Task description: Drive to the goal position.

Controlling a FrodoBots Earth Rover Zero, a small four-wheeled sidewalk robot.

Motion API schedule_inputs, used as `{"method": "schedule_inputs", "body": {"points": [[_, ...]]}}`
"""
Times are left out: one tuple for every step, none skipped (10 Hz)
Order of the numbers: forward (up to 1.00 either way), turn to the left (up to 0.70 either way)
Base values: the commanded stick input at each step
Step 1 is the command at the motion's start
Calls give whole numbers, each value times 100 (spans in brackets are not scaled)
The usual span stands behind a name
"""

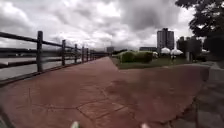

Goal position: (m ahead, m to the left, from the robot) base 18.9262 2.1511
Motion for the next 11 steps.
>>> {"method": "schedule_inputs", "body": {"points": [[70,0],[70,0],[70,0],[70,0],[70,0],[70,0],[70,0],[70,0],[70,0],[70,0],[70,0]]}}
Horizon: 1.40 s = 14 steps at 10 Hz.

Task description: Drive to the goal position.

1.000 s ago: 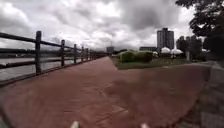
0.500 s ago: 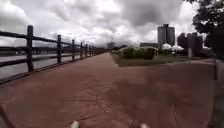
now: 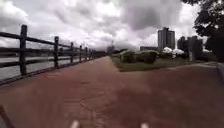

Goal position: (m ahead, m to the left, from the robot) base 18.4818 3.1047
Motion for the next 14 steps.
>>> {"method": "schedule_inputs", "body": {"points": [[70,0],[70,0],[70,0],[70,0],[70,0],[70,0],[70,0],[70,0],[70,24],[70,35],[70,35],[70,35],[70,35],[70,35]]}}
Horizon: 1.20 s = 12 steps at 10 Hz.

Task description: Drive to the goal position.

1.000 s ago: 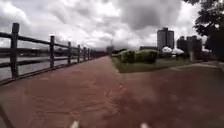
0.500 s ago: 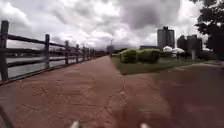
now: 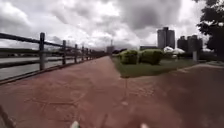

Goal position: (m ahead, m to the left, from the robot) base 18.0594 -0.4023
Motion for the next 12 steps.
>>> {"method": "schedule_inputs", "body": {"points": [[70,16],[70,0],[70,0],[70,0],[70,0],[70,0],[70,0],[70,0],[70,0],[70,0],[70,0],[70,0]]}}
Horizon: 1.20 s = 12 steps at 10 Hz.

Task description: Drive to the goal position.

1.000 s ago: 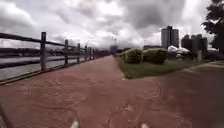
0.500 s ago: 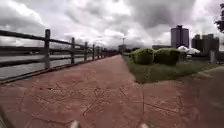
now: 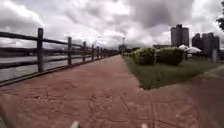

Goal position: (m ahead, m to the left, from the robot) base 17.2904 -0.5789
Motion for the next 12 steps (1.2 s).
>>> {"method": "schedule_inputs", "body": {"points": [[70,0],[70,0],[70,0],[70,0],[70,0],[70,0],[70,0],[70,0],[70,0],[70,0],[70,0],[70,0]]}}
